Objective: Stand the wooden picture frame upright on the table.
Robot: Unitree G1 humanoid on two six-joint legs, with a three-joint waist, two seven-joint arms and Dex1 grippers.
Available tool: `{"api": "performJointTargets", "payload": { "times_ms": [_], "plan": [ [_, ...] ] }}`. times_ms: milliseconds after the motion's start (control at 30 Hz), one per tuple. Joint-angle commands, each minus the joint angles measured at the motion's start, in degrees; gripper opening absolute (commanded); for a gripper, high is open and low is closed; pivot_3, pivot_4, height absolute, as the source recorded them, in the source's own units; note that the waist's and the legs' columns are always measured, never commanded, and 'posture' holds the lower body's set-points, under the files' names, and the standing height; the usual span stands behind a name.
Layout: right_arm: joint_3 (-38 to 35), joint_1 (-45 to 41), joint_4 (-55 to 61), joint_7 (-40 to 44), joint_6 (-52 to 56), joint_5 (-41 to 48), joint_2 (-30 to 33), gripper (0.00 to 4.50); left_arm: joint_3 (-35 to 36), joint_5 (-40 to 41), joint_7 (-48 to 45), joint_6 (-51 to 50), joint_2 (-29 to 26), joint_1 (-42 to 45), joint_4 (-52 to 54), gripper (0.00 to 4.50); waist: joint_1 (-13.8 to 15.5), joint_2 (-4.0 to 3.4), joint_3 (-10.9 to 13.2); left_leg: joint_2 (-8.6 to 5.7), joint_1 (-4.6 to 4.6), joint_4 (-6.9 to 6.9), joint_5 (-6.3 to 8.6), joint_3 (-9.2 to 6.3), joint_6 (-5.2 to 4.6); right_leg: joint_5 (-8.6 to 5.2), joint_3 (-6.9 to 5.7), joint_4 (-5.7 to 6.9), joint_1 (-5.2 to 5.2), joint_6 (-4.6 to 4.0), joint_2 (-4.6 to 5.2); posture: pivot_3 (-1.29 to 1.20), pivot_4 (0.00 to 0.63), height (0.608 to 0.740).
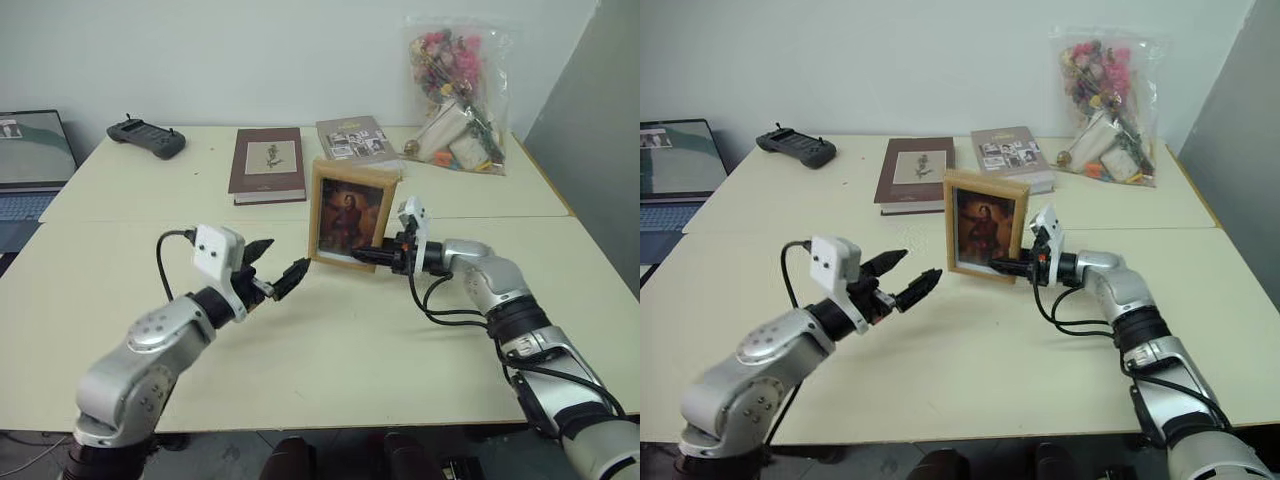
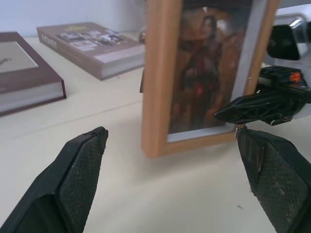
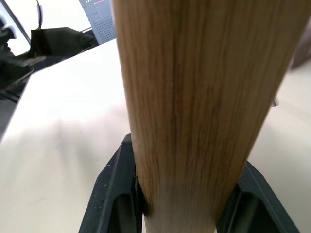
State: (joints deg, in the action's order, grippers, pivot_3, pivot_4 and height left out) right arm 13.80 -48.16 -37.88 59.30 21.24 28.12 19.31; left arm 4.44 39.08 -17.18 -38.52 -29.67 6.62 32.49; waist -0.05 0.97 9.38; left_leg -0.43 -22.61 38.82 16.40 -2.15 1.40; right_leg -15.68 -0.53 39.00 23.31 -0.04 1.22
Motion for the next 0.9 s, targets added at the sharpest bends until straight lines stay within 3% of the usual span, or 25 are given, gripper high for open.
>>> {"api": "performJointTargets", "payload": {
  "times_ms": [33,300,333,467,667,767,900],
  "plan": [
    [-2.11,-2.39,-8.91,-0.03,-7.69,-4.93,-2.71,1.37,-1.66,0.10,0.10,0.44,1.79,0.28,4.31,4.50,0.05,0.01,0.00,0.01,-0.03,0.01,0.01,-0.01,-0.01,0.00,-0.03,0.00,0.01,0.00,0.00,0.00,0.150,0.740],
    [-4.06,-0.97,-12.47,2.00,-13.84,-10.02,-5.09,1.37,-1.23,-1.36,-3.15,0.23,-0.15,-1.45,3.58,4.50,-0.20,0.01,-0.02,0.03,0.06,0.00,0.00,0.01,-0.01,0.00,-0.02,0.07,-0.01,0.01,-0.03,0.00,0.150,0.740],
    [-4.27,-0.52,-11.94,2.32,-13.86,-10.34,-4.99,2.07,-1.01,-1.33,-3.66,0.21,-0.47,-1.25,3.13,4.50,-0.20,0.01,-0.02,0.03,0.05,0.00,0.01,0.01,-0.01,0.00,-0.03,0.07,-0.02,0.01,-0.03,0.00,0.150,0.740],
    [-5.35,0.74,-10.11,2.65,-13.51,-11.44,-4.36,2.81,-0.56,-1.69,-5.20,0.42,-1.10,-0.50,1.59,4.50,-0.04,0.01,-0.02,0.01,0.03,0.01,0.00,0.01,-0.01,0.00,-0.04,0.05,-0.03,0.01,-0.02,0.00,0.150,0.740],
    [-6.50,6.80,-2.24,3.66,-11.99,-12.82,2.51,4.29,0.77,-2.43,-9.77,0.89,-3.76,2.11,-3.95,4.50,0.10,0.01,-0.02,0.01,0.02,0.01,0.00,-0.03,-0.01,0.00,-0.09,0.03,-0.04,0.01,-0.02,0.00,0.150,0.740],
    [-7.84,11.22,7.24,3.63,-9.05,-12.77,8.07,4.44,2.82,-1.02,-13.19,-1.08,-6.61,3.96,-7.92,4.50,0.11,0.01,-0.02,0.01,0.02,0.01,0.01,-0.03,-0.01,0.00,-0.09,0.02,-0.05,0.01,-0.02,0.00,0.150,0.740],
    [-10.15,16.27,26.75,5.95,2.60,-7.69,16.30,4.44,5.48,-0.24,-20.28,-3.20,-13.51,7.34,-15.02,4.50,-0.09,-0.06,0.03,0.02,-0.01,-0.01,0.01,-0.04,-0.02,-0.01,-0.11,0.03,-0.02,0.02,-0.03,0.00,0.150,0.740]
  ]
}}
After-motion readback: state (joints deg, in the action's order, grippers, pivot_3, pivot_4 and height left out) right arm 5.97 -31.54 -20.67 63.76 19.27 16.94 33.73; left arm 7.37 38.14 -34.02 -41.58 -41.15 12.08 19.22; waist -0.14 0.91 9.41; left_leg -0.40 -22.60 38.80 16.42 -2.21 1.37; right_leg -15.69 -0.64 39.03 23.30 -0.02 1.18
